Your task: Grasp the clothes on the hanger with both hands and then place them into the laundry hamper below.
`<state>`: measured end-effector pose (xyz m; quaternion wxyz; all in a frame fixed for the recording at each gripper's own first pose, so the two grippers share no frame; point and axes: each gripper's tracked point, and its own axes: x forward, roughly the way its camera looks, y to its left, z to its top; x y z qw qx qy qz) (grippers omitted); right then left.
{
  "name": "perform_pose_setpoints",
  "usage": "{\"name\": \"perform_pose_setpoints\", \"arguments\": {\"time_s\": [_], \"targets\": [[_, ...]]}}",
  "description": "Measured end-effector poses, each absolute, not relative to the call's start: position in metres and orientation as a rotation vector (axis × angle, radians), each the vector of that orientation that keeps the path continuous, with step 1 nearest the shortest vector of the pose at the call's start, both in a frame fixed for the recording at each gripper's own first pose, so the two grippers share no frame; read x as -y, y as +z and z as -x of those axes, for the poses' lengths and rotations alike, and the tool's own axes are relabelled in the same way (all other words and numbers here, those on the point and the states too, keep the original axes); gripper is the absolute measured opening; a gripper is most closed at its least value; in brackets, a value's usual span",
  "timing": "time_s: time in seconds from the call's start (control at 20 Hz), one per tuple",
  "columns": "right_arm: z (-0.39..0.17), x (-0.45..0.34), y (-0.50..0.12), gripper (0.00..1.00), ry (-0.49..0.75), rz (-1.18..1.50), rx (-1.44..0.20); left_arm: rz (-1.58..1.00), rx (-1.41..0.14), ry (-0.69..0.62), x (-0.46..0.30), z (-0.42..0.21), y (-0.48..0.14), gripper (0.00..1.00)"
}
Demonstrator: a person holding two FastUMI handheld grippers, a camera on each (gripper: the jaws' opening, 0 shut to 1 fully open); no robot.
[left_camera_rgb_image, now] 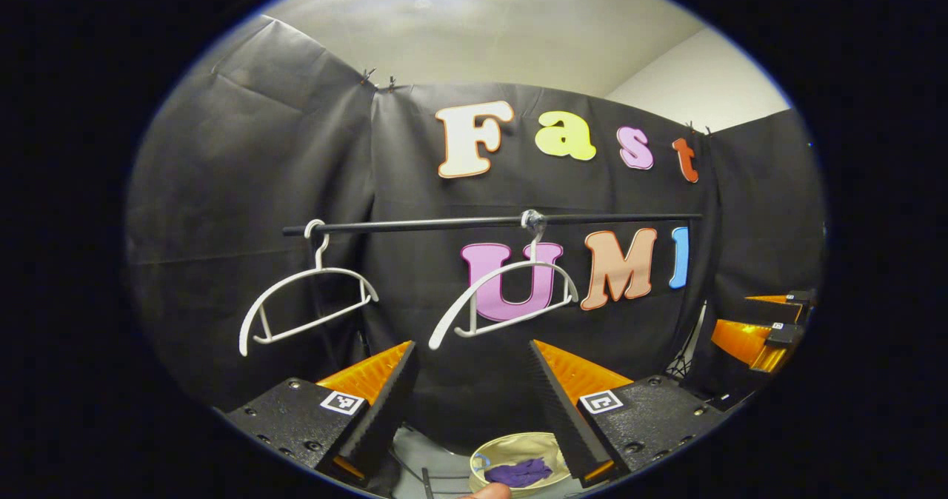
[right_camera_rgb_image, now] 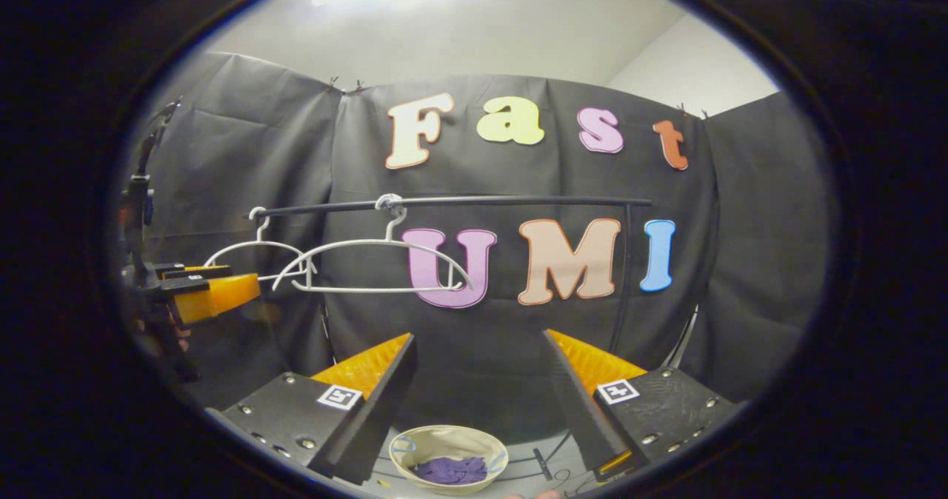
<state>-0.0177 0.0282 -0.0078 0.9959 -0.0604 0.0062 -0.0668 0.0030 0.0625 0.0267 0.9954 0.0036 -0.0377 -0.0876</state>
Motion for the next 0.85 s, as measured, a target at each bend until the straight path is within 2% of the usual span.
{"name": "perform_pose_setpoints", "arguments": {"time_s": [0.05,0.1,0.3,0.35,0.4,0.45,0.6,0.65,0.7,0.8,0.85], "targets": [[0.02,-0.028,-0.008,1.0,-0.146,0.113,-0.02,-0.01,0.077,-0.201,-0.056,-0.003,0.027,0.92],[0.023,-0.027,-0.007,1.0,-0.159,0.107,-0.022,-0.009,0.08,-0.231,-0.048,-0.005,0.027,0.88],[0.041,-0.023,-0.002,0.95,-0.19,0.073,-0.015,-0.004,0.097,-0.327,-0.007,-0.003,0.039,0.9],[0.044,-0.021,-0.002,0.95,-0.196,0.066,-0.019,-0.01,0.103,-0.338,-0.002,-0.003,0.042,0.87],[0.048,-0.019,-0.002,0.99,-0.202,0.057,-0.018,-0.013,0.114,-0.345,0.002,-0.003,0.045,0.87],[0.052,-0.018,-0.002,0.95,-0.209,0.053,-0.014,-0.016,0.124,-0.349,0.005,-0.003,0.049,0.87],[0.06,-0.013,-0.003,0.95,-0.229,0.052,-0.008,-0.029,0.12,-0.393,0.018,0.001,0.046,0.88],[0.061,-0.016,-0.005,1.0,-0.218,0.053,-0.009,-0.034,0.116,-0.398,0.019,0.001,0.045,0.9],[0.062,-0.021,-0.006,0.95,-0.196,0.064,-0.007,-0.042,0.113,-0.389,0.017,0.001,0.044,0.88],[0.065,-0.023,-0.011,0.95,-0.182,0.084,-0.021,-0.046,0.096,-0.383,0.017,-0.001,0.04,0.88],[0.065,-0.027,-0.01,0.99,-0.175,0.087,-0.019,-0.041,0.088,-0.393,0.019,0.0,0.039,0.9]]}}
